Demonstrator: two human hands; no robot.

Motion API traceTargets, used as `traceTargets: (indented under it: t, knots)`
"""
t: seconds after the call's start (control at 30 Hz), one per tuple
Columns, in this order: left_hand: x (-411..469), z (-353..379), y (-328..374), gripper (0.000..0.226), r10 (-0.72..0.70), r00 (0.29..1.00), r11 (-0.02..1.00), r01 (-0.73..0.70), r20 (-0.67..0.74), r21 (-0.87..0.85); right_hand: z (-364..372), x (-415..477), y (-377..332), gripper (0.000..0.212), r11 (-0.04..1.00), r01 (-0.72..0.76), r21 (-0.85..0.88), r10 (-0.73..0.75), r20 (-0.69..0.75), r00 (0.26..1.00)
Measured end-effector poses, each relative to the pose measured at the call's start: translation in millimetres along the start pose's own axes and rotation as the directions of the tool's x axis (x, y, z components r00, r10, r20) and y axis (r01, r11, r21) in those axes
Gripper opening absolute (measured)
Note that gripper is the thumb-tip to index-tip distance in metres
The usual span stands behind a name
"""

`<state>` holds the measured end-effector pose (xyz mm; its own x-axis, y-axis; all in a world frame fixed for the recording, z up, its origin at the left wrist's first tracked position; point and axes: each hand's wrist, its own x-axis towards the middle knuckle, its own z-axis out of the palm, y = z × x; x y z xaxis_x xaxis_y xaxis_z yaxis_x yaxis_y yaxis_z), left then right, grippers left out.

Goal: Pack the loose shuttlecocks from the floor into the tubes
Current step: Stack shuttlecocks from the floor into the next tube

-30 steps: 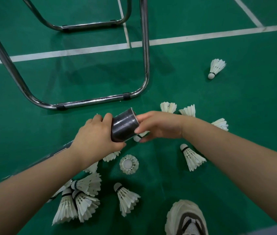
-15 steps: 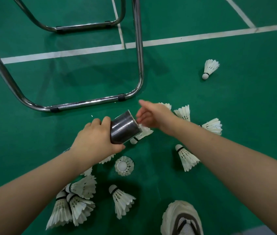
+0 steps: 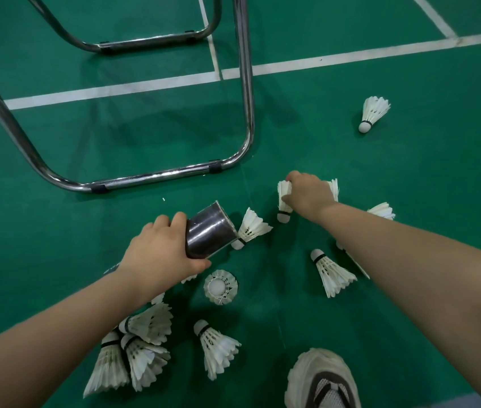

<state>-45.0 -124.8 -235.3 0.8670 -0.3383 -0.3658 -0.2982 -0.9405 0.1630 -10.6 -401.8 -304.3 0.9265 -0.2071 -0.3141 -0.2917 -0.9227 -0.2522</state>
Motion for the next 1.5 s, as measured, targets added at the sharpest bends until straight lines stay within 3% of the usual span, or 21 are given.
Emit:
traceTargets:
  t: [0.07,0.27,0.37,0.47,0.57,0.67,0.8,0.97,1.17,1.23,1.27,1.33,1.4,1.47,1.5]
  knots:
    - [0,-1,0,0.065,0.003,1.000,1.000,-0.003,-0.002,0.003,-4,-4,-1,0.018,0.986,-0.013,0.163,0.013,0.005,1.000]
    - [-1,-3,-3,0.065,-0.005,1.000,1.000,0.005,-0.012,0.001,-30,-37,-24,0.028,0.826,0.007,0.564,0.153,-0.235,0.960]
    - [-1,-4,-2,0.066,0.002,1.000,1.000,-0.002,-0.017,0.002,-36,-58,-46,0.036,0.810,0.133,0.571,0.066,-0.314,0.947]
    - [-2,-6,2,0.066,0.023,0.999,1.000,-0.023,-0.031,0.013,-33,-73,-69,0.035,0.782,0.173,0.598,-0.022,-0.251,0.968]
    - [-4,-4,3,0.066,0.022,0.999,1.000,-0.022,-0.040,0.002,-36,-76,-81,0.030,0.670,-0.001,0.742,-0.085,0.078,0.993]
    - [-6,-1,-2,0.068,-0.001,1.000,1.000,0.001,-0.025,-0.016,-43,-76,-83,0.024,0.558,-0.176,0.811,-0.284,0.385,0.878]
    - [-9,-2,-3,0.069,0.009,1.000,1.000,-0.010,-0.026,-0.024,-46,-78,-79,0.021,0.605,-0.160,0.780,-0.464,0.508,0.726]
    - [-14,-4,6,0.068,0.053,0.998,0.998,-0.054,-0.036,-0.018,-46,-79,-74,0.049,0.595,-0.265,0.759,-0.594,0.637,0.492]
    - [-20,-3,12,0.069,0.113,0.993,0.993,-0.113,-0.026,0.025,-41,-82,-84,0.039,0.656,-0.267,0.706,-0.623,0.706,0.336]
    - [-21,-1,12,0.069,0.119,0.993,0.991,-0.118,-0.019,0.058,-34,-83,-89,0.032,0.682,-0.270,0.680,-0.582,0.728,0.362]
    - [-20,1,11,0.068,0.112,0.994,0.992,-0.110,-0.016,0.066,-29,-84,-93,0.027,0.676,-0.274,0.684,-0.558,0.718,0.417]
    - [-16,2,8,0.067,0.085,0.996,0.995,-0.084,-0.018,0.059,-18,-85,-101,0.016,0.610,-0.299,0.734,-0.504,0.650,0.568]
    - [-11,4,5,0.067,0.057,0.998,0.998,-0.056,-0.018,0.039,-12,-83,-104,0.020,0.469,-0.374,0.801,-0.397,0.569,0.720]
    - [-9,7,3,0.069,0.035,0.999,0.999,-0.035,-0.004,0.033,-10,-75,-97,0.030,0.333,-0.391,0.858,-0.184,0.466,0.865]
    - [-10,9,1,0.069,0.029,1.000,0.999,-0.029,0.007,0.038,-9,-70,-90,0.033,0.334,-0.355,0.873,-0.051,0.393,0.918]
